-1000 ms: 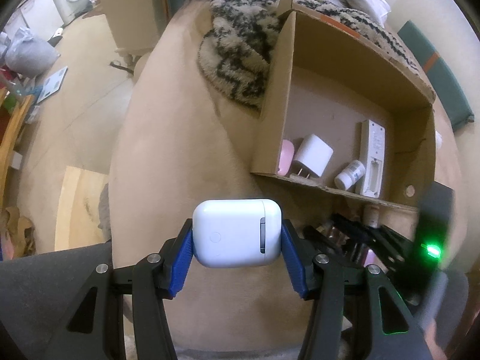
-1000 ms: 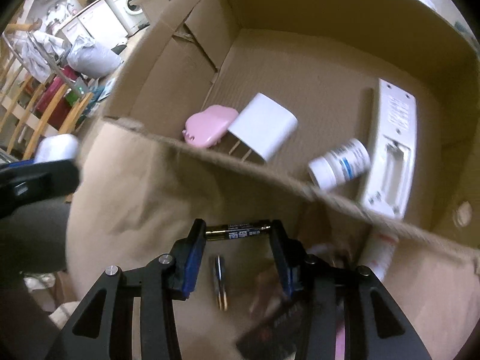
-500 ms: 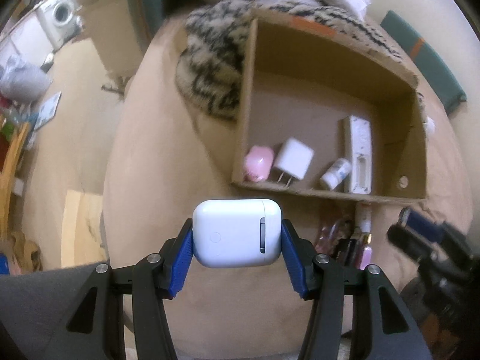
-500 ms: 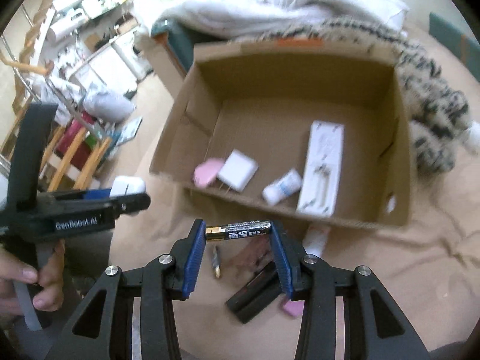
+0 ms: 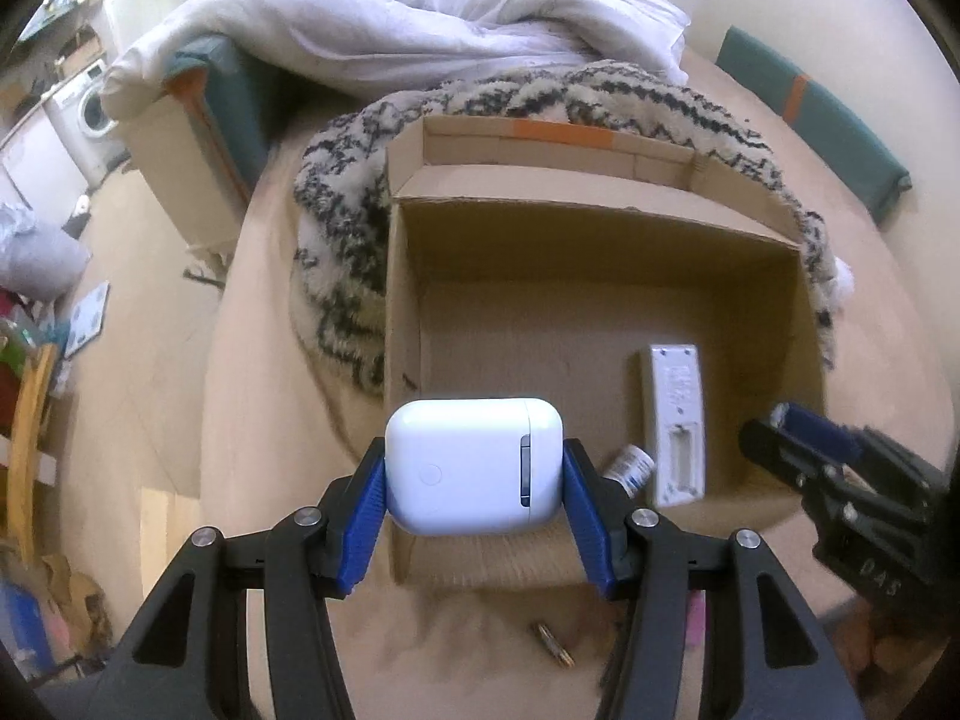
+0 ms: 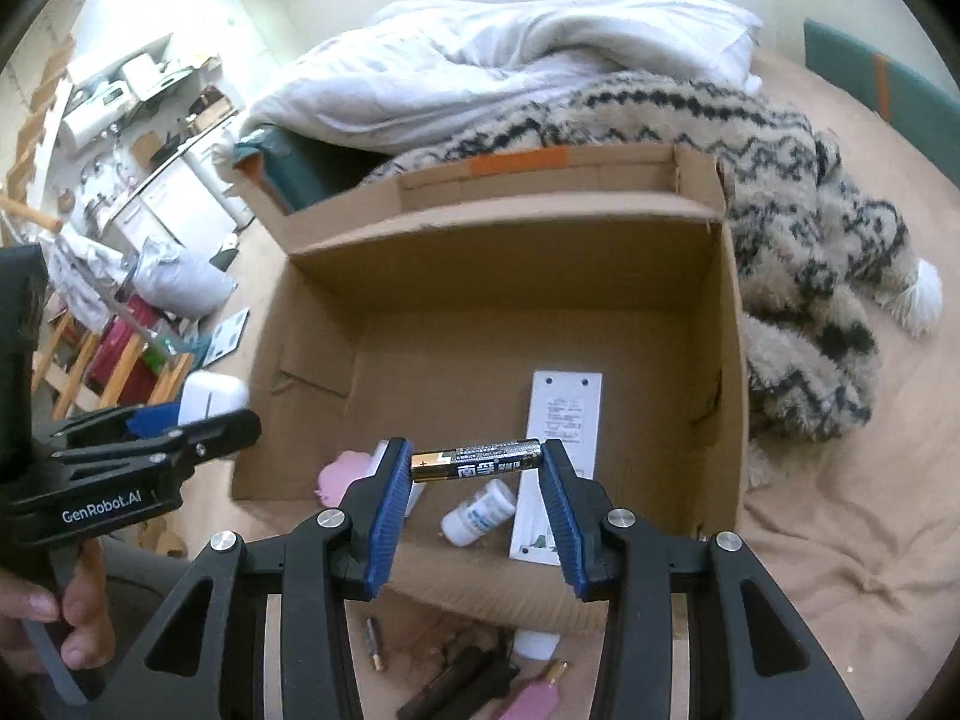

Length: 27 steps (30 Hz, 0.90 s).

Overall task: Organize rigid objects
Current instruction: 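Lower the earbud case into the box with the left tool while the right tool places the battery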

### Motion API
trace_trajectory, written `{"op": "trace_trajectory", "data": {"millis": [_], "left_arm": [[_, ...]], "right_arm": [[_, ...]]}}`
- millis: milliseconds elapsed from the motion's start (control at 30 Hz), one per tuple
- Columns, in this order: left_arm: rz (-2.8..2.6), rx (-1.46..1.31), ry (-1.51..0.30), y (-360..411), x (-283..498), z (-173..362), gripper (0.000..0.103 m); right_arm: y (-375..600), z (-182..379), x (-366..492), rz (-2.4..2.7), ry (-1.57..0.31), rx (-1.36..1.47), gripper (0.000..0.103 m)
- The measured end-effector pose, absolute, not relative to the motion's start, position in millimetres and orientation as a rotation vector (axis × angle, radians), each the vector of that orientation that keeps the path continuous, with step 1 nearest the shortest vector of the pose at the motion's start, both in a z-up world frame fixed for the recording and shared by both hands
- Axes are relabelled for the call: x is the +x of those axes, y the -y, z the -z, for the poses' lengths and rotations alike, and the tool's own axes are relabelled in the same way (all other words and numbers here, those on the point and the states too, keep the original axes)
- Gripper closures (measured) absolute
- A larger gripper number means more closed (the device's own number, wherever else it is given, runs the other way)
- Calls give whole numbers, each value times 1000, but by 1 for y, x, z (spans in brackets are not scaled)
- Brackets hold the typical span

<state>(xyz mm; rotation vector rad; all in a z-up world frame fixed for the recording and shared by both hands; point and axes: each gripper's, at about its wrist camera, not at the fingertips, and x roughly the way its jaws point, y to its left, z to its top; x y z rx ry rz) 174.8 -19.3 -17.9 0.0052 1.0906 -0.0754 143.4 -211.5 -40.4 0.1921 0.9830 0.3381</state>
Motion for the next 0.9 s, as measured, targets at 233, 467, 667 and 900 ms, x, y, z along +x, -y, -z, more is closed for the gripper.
{"op": "trace_trajectory", "data": {"millis": [233, 467, 667, 900], "left_arm": [[63, -6, -1133, 21, 183, 56, 52], [79, 38, -1091, 28, 180, 57, 52], [87, 59, -1084, 32, 179, 59, 51], [75, 62, -1087, 34, 179, 60, 51]], "right_arm": [[200, 69, 147, -320, -1065, 126, 57], [191, 80, 154, -330, -1099, 109, 57], [195, 88, 156, -315, -1140, 124, 57], [200, 93, 159, -293, -1170, 139, 57]]}}
